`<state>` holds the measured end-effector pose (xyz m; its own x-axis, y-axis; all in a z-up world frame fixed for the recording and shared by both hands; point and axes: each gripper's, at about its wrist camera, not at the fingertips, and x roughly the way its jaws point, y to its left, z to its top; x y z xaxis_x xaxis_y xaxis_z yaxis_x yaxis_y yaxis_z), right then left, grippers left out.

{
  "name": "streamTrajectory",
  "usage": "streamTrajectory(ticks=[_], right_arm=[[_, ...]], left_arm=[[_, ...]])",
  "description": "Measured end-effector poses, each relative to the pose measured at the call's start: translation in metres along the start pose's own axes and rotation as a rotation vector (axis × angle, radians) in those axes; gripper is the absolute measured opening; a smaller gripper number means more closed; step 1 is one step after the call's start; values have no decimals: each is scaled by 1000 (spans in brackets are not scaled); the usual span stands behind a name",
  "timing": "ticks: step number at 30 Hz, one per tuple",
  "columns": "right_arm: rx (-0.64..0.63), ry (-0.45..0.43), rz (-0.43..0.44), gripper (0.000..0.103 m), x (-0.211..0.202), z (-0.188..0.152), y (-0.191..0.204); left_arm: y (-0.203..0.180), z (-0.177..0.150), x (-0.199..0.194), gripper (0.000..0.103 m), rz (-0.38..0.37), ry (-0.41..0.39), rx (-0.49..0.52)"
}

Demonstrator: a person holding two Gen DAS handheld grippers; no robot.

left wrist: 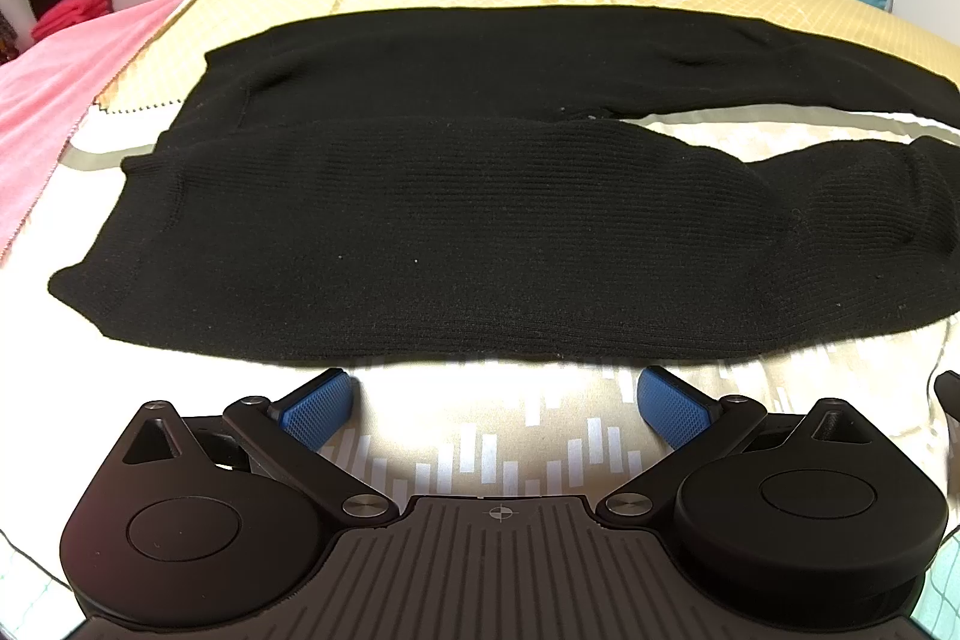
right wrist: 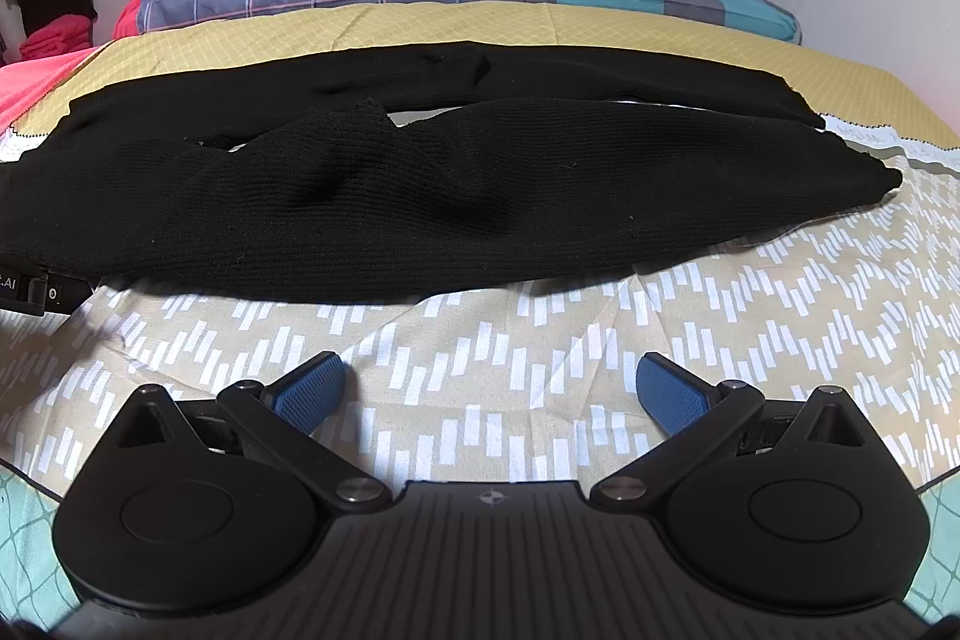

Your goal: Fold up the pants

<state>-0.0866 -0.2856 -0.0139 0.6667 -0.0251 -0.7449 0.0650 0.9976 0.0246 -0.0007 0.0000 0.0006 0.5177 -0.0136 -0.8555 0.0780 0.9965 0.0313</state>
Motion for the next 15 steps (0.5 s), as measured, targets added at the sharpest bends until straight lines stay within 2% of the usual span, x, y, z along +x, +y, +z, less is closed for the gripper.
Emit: streamTrajectory(ticks=[15], right_arm=[[24,-40,16,103,-1,-1,1]], left_arm=[[2,-2,-1,103,-2,-18,2]])
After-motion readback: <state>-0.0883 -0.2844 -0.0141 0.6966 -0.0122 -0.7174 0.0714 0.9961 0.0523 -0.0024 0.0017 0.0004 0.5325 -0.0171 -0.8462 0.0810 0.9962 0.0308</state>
